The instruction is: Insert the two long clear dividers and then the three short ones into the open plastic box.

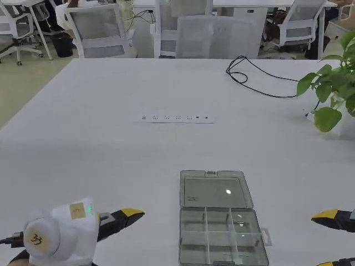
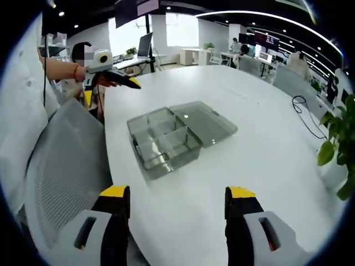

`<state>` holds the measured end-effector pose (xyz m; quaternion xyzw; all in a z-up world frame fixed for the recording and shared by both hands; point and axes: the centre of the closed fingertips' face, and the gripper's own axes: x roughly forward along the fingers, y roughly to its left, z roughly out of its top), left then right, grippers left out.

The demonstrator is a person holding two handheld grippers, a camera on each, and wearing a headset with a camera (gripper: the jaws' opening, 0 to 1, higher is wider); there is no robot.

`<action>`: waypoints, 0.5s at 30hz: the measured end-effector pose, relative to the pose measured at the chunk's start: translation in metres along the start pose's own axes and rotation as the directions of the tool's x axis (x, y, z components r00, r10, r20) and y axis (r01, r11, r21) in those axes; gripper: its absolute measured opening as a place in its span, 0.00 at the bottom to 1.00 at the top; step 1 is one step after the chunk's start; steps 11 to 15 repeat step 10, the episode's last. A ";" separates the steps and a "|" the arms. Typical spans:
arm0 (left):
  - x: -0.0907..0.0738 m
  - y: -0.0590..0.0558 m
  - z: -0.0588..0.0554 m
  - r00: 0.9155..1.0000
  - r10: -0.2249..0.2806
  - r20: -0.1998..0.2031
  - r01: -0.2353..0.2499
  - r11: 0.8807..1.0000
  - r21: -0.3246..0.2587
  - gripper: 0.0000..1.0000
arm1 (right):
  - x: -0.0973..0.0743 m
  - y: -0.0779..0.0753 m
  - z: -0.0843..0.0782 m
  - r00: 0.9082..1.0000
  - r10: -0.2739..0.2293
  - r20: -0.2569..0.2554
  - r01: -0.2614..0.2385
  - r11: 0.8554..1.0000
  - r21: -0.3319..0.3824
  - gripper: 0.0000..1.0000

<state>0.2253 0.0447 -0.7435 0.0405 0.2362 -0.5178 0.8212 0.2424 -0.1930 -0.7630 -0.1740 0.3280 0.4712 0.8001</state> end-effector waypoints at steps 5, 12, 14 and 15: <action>-0.001 0.004 -0.001 1.000 0.011 -0.001 -0.011 1.000 -0.003 1.00 | -0.002 -0.004 0.000 1.000 -0.021 0.011 0.020 1.000 0.022 0.74; -0.002 0.004 -0.003 1.000 0.014 -0.006 -0.014 1.000 -0.002 1.00 | -0.001 -0.005 0.000 1.000 -0.024 0.011 0.023 0.999 0.023 0.77; -0.002 0.004 -0.003 1.000 0.014 -0.006 -0.014 1.000 -0.002 1.00 | -0.001 -0.005 0.000 1.000 -0.024 0.011 0.023 0.999 0.023 0.77; -0.002 0.004 -0.003 1.000 0.014 -0.006 -0.014 1.000 -0.002 1.00 | -0.001 -0.005 0.000 1.000 -0.024 0.011 0.023 0.999 0.023 0.77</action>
